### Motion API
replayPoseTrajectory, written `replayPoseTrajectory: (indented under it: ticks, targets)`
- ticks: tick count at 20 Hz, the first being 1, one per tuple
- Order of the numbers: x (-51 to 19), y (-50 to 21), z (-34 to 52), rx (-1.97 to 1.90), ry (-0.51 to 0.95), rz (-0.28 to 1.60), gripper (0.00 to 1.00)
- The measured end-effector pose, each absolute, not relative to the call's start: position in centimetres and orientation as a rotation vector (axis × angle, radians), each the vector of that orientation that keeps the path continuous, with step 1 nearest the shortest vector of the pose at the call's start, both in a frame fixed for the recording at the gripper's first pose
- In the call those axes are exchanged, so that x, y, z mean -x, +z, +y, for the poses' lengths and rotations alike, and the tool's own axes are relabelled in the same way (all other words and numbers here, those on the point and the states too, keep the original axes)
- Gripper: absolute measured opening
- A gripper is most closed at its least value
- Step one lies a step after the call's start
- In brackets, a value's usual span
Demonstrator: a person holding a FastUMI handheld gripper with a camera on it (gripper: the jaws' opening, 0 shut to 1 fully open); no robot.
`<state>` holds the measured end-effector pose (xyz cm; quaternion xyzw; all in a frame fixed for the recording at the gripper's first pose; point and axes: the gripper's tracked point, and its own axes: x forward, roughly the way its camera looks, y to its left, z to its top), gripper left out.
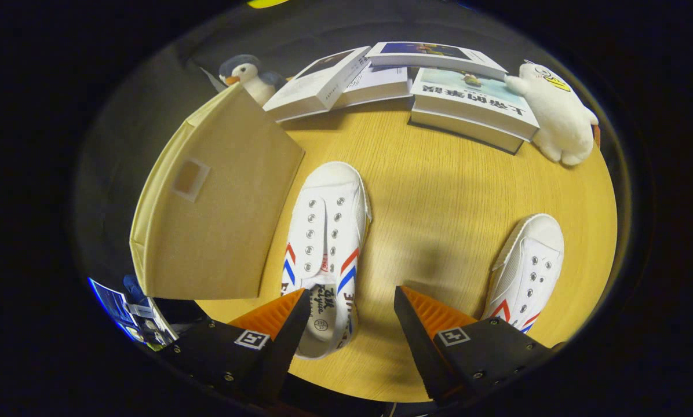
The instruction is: Open the storage box then place both shoes into the box .Put the left shoe in first, then the right shoe, with the right side of both shoes facing outward in a uniform manner.
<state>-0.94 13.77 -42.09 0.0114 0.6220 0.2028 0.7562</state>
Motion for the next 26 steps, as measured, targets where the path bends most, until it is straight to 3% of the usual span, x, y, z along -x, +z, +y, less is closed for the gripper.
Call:
replayPoseTrajectory:
  ticks: [2,4,5,6,7,9,11,26]
  targets:
    - [0.8,-43.2,13.9,0.008,0.451,1.362,0.87]
    - [0.9,-44.0,14.3,0.022,0.472,1.373,0.75]
    - [0.8,-44.2,15.1,-0.004,0.492,1.374,0.57]
    - [0.8,-43.9,15.5,-0.021,0.501,1.376,0.47]
    - [0.9,-43.8,15.5,-0.016,0.496,1.379,0.23]
    - [0.6,-43.2,15.3,0.003,0.498,1.368,0.07]
    - [0.5,-43.4,15.3,-0.007,0.482,1.354,0.0]
    - [1.3,-34.7,16.6,-0.28,0.491,1.401,0.0]
